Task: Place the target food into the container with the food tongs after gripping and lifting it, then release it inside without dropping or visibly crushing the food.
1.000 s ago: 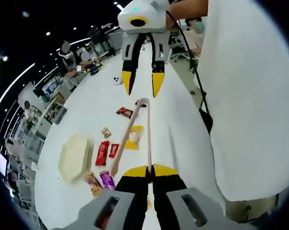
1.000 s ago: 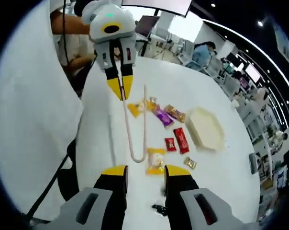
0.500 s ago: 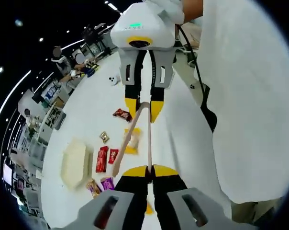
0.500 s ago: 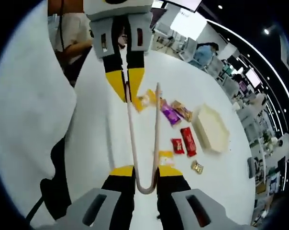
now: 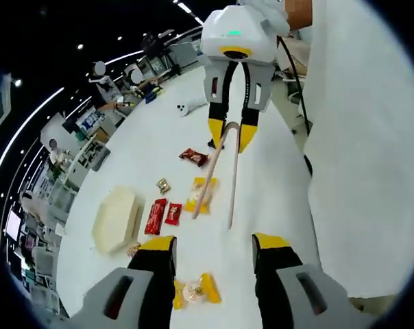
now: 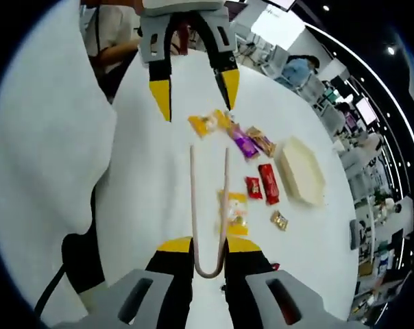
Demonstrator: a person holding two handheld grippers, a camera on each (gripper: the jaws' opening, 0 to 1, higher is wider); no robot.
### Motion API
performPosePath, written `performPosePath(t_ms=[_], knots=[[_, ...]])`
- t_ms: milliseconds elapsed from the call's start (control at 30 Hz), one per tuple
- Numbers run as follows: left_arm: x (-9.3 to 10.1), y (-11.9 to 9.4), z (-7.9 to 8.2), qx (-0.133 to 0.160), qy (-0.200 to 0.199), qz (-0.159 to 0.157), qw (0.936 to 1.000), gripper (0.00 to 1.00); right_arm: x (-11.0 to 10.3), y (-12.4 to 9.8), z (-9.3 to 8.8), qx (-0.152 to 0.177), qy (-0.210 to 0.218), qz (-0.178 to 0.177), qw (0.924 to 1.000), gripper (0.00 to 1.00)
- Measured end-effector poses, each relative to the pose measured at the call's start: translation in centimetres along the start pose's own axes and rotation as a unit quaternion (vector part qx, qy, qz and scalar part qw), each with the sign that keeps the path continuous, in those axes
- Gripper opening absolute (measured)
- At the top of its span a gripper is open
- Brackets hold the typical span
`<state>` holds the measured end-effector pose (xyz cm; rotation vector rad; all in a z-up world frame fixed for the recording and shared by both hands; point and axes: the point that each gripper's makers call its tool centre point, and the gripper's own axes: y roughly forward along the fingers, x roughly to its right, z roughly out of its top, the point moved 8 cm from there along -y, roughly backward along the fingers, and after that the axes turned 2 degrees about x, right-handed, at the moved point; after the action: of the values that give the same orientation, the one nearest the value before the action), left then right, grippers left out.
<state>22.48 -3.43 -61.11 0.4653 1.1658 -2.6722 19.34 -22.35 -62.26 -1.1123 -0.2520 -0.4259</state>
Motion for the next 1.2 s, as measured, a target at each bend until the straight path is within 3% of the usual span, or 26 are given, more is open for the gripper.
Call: performPosePath(t_ms=[167, 267, 333, 367, 467, 767, 867, 933, 967, 1200], knots=[[0.2, 1.6, 0.8, 0.0, -0.003, -0.008, 1.0, 0.56, -0.1, -0.6, 1.3, 0.016, -0.01, 0.011, 0.9998, 0.15], [0.5, 2.2, 1.3, 0.004, 0.005, -0.015, 0.9999, 0.52, -0.1, -0.9, 2.2, 0.039, -0.01, 0.017, 0.999, 0.15], [0.7, 2.5, 1.3, 0.0, 0.016, -0.018, 0.9997, 0.42, -0.2, -1.1, 2.6, 0.049, -0.01, 0.019, 0.9986, 0.15], [0.9, 2.5, 1.2, -0.008, 0.036, -0.024, 0.999, 0.31, -0.1, -1.3, 2.9, 0.063, -0.008, 0.02, 0.9978, 0.15], [0.9, 2.6, 1.0, -0.016, 0.049, -0.017, 0.9985, 0.24, -0.1, -1.5, 3.2, 0.071, -0.014, 0.02, 0.9972, 0.15], [0.4, 1.6, 1.3, 0.003, 0.074, -0.007, 0.9972, 0.21, 0.2, -1.2, 2.7, 0.086, -0.008, 0.022, 0.996, 0.16], [0.2, 1.5, 1.3, 0.007, 0.076, 0.003, 0.9971, 0.2, 0.3, -1.3, 2.5, 0.097, 0.006, 0.019, 0.9951, 0.24], [0.0, 1.3, 1.2, 0.012, 0.068, 0.007, 0.9976, 0.19, 0.2, -1.5, 2.4, 0.117, 0.027, 0.019, 0.9925, 0.29], [-0.1, 1.0, 1.3, 0.025, 0.066, 0.007, 0.9975, 0.19, 0.2, -1.7, 2.2, 0.149, 0.052, 0.021, 0.9872, 0.31], [0.4, 0.8, 1.4, 0.075, 0.018, -0.025, 0.9967, 0.2, 0.3, -2.5, 0.8, 0.235, 0.133, 0.026, 0.9626, 0.28]])
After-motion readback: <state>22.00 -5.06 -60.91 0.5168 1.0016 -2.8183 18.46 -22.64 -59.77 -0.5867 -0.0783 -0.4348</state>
